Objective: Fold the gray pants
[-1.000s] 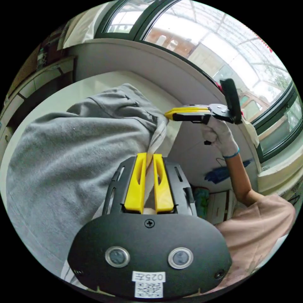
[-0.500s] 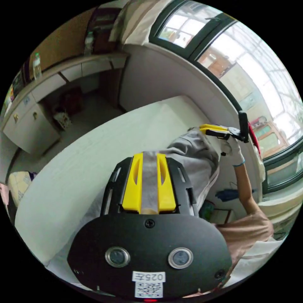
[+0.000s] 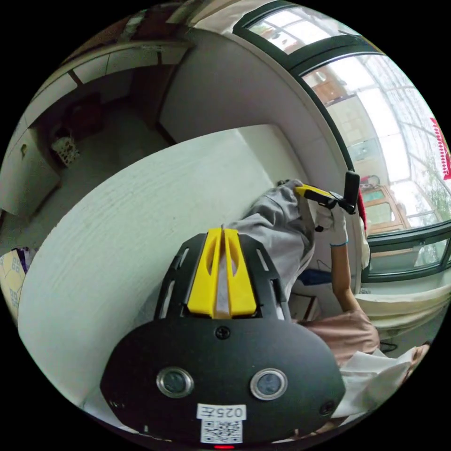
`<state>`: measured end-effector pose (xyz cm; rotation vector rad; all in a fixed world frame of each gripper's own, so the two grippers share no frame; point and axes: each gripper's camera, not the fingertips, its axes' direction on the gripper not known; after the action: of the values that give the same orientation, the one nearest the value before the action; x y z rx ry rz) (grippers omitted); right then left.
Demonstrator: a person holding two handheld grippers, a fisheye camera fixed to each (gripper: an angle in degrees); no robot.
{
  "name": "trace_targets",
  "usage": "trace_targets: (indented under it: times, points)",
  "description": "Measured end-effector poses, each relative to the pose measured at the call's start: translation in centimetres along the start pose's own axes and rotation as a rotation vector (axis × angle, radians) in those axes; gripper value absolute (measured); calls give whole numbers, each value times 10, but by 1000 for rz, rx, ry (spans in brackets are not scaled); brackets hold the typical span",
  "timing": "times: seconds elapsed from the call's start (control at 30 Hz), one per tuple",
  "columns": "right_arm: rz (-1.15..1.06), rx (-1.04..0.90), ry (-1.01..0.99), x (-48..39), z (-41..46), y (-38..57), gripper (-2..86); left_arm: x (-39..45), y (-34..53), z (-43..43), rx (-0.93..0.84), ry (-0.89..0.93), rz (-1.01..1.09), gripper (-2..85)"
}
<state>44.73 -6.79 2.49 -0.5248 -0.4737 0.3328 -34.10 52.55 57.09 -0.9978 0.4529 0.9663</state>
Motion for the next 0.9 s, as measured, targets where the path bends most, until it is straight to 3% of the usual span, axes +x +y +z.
trace_targets:
  times: [0.13, 0.2, 0.4, 0.53, 0.67, 0.77, 0.9]
  points:
    - [-39, 203, 107, -16, -48, 14, -4, 3, 34, -41, 261, -57, 16, -10]
    - [-12, 213, 78, -4, -53, 13, -6, 4, 40, -41, 339, -15, 74, -11]
    - [64, 76, 191, 18, -1, -13, 12, 11, 21, 18, 166, -255, 10, -14]
    - [70, 37, 205, 21, -1, -21, 52, 45, 67, -11, 326, -304, -2, -14]
    - [6, 111, 180, 5, -34, -2, 92, 119, 122, -16, 394, -65, 242, -5]
    - [-46, 129, 57, -17, -53, 29, 115, 186, 151, 29, 314, -119, 459, 13]
    - [-55, 102, 220, -39, -59, 73, 135, 222, 154, 97, 192, -181, 560, 23]
